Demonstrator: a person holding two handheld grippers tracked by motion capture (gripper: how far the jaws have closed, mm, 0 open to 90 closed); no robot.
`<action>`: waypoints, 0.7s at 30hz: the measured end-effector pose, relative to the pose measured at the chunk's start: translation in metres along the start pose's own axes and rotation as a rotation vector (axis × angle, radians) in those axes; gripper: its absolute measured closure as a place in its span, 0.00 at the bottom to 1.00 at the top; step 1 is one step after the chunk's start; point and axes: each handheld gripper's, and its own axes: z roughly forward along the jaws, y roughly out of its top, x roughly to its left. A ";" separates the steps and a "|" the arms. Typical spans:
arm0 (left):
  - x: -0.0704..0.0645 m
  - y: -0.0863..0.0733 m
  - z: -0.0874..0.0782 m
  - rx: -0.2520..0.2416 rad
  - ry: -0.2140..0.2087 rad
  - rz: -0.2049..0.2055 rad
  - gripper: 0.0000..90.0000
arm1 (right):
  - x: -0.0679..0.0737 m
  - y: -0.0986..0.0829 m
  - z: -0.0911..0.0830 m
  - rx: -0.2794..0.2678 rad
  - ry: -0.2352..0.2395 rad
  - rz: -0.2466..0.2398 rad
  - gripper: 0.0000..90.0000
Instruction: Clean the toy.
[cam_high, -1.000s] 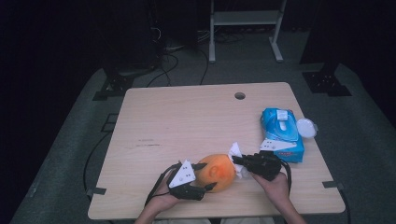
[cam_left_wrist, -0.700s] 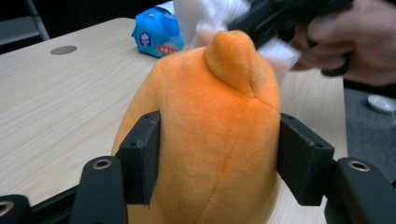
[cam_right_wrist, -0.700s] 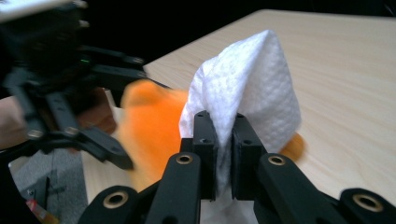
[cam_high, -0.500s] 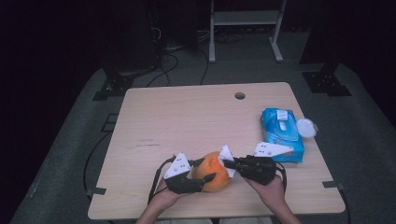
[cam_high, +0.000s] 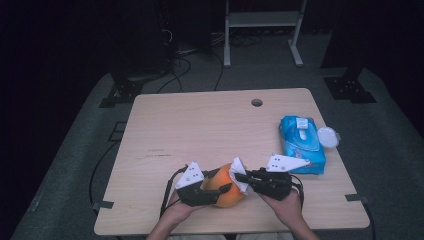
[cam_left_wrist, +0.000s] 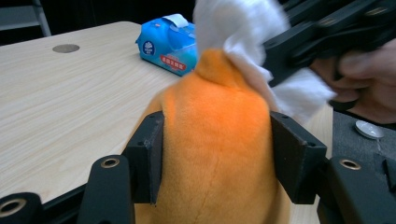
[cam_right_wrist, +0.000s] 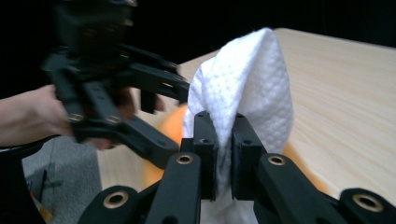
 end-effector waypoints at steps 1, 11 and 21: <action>0.000 0.000 0.000 0.004 0.007 0.001 0.47 | -0.005 -0.003 0.000 0.002 -0.011 0.013 0.91; -0.009 -0.001 0.016 0.041 0.016 0.064 0.47 | 0.002 0.003 0.001 0.009 -0.045 -0.029 0.91; -0.006 -0.003 0.019 0.029 -0.004 0.064 0.40 | 0.002 -0.001 0.007 0.053 -0.073 -0.056 0.91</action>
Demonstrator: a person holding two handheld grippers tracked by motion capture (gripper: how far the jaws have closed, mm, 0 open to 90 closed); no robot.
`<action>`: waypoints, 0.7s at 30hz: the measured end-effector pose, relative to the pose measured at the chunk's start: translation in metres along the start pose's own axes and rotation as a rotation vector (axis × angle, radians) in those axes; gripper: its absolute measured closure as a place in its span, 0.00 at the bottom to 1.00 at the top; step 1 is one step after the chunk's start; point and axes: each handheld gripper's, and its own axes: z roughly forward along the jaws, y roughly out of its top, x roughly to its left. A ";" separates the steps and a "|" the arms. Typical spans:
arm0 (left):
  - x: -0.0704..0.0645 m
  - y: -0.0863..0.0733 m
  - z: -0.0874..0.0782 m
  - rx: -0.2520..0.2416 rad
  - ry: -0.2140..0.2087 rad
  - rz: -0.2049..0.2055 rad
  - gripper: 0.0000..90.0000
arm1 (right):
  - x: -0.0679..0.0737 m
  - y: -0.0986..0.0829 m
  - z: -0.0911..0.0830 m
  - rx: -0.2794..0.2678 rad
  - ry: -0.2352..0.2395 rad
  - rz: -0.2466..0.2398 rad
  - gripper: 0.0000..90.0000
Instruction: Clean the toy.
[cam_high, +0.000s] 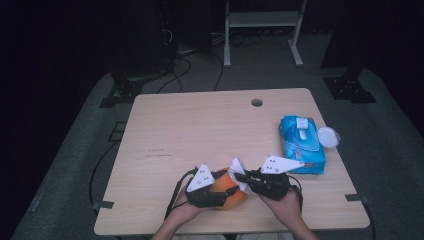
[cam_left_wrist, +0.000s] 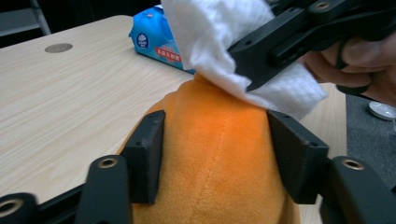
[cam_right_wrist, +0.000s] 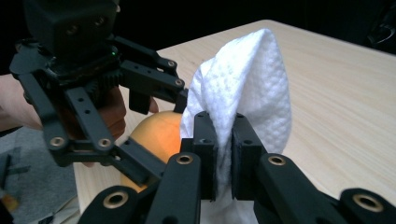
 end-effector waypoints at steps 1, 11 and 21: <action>0.003 0.000 0.000 -0.018 -0.031 -0.024 0.32 | -0.004 -0.002 0.000 0.000 0.008 0.028 0.91; 0.004 -0.004 0.002 0.026 0.023 0.021 0.29 | -0.016 -0.010 -0.003 0.019 -0.047 0.051 0.91; 0.009 -0.002 -0.010 -0.014 -0.059 0.002 0.25 | -0.022 -0.014 -0.004 0.019 -0.040 0.062 0.91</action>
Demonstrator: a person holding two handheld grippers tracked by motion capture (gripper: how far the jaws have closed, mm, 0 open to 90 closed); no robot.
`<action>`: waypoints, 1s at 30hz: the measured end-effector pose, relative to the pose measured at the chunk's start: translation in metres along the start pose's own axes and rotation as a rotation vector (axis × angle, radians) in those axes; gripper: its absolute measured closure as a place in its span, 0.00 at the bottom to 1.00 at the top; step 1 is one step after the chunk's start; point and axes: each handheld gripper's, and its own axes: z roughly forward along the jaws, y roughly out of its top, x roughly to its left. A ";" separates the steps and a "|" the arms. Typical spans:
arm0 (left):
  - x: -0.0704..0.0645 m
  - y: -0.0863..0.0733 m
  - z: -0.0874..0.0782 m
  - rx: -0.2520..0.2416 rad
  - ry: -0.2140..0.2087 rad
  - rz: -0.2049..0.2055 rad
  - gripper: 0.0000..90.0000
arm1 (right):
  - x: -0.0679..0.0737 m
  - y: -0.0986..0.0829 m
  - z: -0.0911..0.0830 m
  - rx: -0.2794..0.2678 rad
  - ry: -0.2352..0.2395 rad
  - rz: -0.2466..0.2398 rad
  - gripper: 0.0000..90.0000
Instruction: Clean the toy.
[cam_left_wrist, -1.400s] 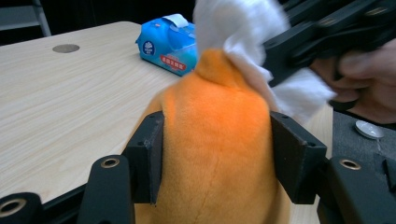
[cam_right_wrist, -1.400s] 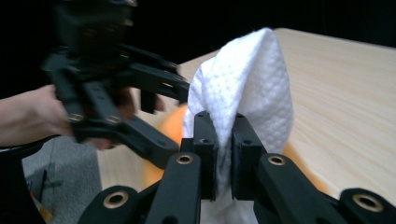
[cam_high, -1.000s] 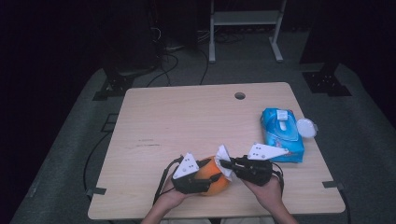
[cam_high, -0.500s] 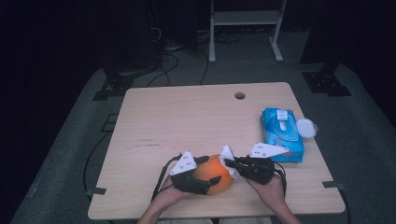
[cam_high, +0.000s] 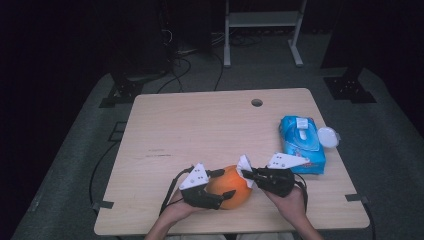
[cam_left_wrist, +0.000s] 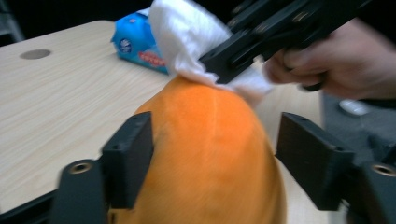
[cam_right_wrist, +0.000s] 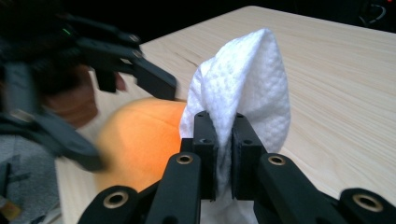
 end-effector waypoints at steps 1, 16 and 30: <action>0.001 -0.001 0.000 0.012 0.018 -0.014 0.20 | -0.003 -0.001 0.000 0.000 -0.009 0.010 0.91; -0.002 -0.006 0.008 0.063 0.045 0.030 0.23 | -0.011 -0.004 -0.004 -0.004 -0.026 0.054 0.91; -0.004 -0.008 0.006 0.069 0.033 0.072 0.30 | -0.012 -0.005 -0.006 -0.024 -0.011 0.079 0.91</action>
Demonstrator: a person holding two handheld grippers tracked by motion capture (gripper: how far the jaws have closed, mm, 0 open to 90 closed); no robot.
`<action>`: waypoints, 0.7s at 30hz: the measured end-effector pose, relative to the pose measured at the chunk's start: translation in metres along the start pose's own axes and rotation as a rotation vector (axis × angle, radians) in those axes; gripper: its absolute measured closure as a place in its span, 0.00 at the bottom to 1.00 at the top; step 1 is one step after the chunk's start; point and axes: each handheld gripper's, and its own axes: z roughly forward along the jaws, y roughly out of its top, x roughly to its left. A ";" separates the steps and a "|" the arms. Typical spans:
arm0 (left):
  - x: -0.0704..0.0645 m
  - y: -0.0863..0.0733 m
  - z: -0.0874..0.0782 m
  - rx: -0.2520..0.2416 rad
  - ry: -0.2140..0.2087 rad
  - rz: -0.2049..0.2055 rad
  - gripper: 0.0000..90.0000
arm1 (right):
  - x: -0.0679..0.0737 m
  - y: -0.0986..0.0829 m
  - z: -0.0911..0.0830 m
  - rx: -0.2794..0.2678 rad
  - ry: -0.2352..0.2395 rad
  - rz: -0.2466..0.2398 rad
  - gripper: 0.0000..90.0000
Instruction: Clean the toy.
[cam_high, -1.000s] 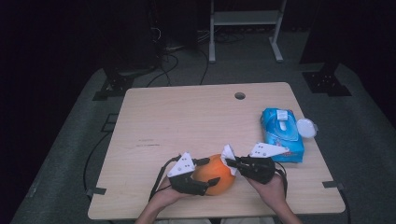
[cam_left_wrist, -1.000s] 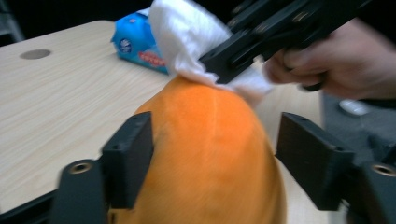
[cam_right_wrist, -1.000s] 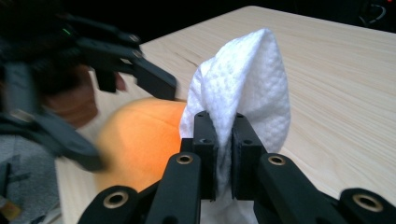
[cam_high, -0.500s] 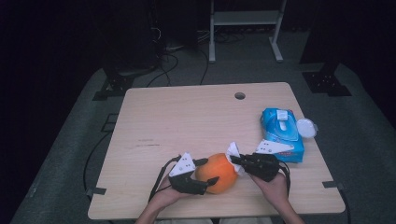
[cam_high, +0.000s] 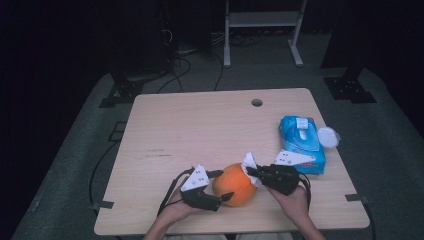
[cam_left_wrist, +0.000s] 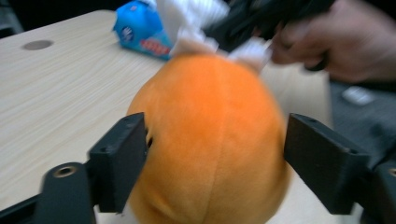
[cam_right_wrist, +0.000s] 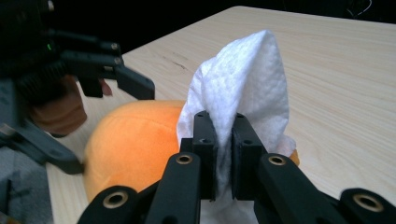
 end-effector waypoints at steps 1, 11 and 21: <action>-0.001 0.000 0.001 0.005 0.013 0.007 0.36 | 0.005 0.001 0.001 0.001 0.000 -0.015 0.91; 0.003 0.001 -0.001 -0.012 -0.024 -0.038 0.24 | 0.009 0.003 0.003 0.006 -0.002 -0.068 0.91; 0.004 -0.003 -0.002 -0.003 0.021 -0.032 0.46 | 0.022 0.010 0.003 -0.008 0.028 -0.099 0.91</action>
